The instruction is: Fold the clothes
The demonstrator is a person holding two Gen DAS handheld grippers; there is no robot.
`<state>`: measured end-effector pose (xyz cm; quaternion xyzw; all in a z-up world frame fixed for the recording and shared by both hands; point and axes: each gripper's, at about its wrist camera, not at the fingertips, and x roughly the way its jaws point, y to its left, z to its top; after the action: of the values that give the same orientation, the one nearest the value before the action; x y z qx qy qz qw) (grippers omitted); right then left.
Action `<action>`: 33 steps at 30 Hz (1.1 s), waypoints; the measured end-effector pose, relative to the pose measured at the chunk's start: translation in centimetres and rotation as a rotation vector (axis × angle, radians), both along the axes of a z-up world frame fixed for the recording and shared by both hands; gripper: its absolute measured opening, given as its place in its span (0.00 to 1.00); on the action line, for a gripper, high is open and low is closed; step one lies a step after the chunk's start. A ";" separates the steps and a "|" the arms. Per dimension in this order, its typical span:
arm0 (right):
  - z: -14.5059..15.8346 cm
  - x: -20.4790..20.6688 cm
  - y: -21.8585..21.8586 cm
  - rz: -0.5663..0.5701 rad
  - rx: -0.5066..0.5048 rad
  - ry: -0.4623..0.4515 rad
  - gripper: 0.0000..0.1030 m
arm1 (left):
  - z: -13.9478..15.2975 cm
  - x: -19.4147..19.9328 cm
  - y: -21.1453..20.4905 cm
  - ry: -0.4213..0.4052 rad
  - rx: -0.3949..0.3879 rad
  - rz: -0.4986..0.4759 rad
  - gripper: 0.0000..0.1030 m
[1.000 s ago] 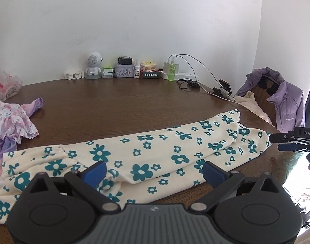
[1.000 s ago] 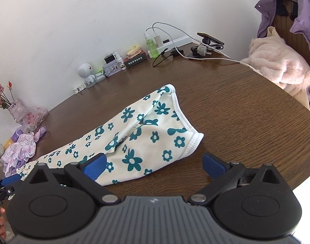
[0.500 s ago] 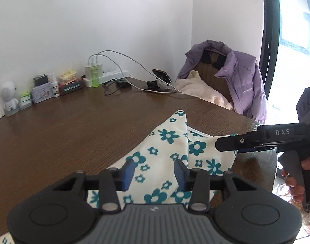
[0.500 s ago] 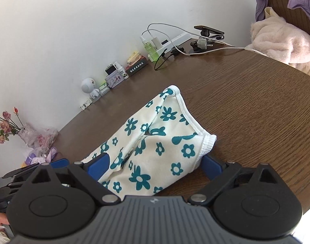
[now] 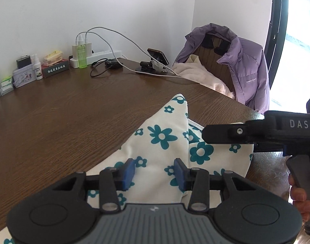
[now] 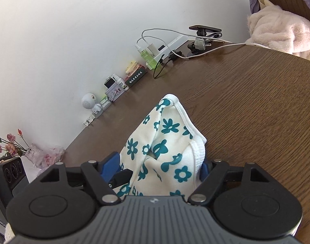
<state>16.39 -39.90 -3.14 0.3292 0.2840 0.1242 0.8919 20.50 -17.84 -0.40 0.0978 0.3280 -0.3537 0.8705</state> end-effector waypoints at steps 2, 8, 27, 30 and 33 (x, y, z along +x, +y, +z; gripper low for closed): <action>-0.1 0.5 0.4 0.004 -0.005 0.000 0.69 | -0.1 -0.2 0.1 -0.001 -0.004 0.001 0.39; -0.3 1.2 1.3 0.001 -0.027 0.006 0.46 | -0.3 -0.2 0.5 0.001 -0.028 0.004 0.40; 1.7 0.5 3.3 0.020 -0.209 -0.064 0.07 | 0.8 -1.5 3.2 -0.047 -0.084 0.054 0.51; 2.6 -0.1 4.3 0.042 -0.293 -0.108 0.07 | 1.2 -2.1 5.2 -0.064 -0.069 0.093 0.52; 3.6 -0.7 5.5 0.070 -0.372 -0.153 0.07 | 1.5 -2.4 7.3 -0.051 -0.083 0.129 0.52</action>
<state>15.72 -34.44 0.44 0.1382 0.2448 0.1253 0.9514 18.06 -10.58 1.05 0.0495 0.2964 -0.3075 0.9029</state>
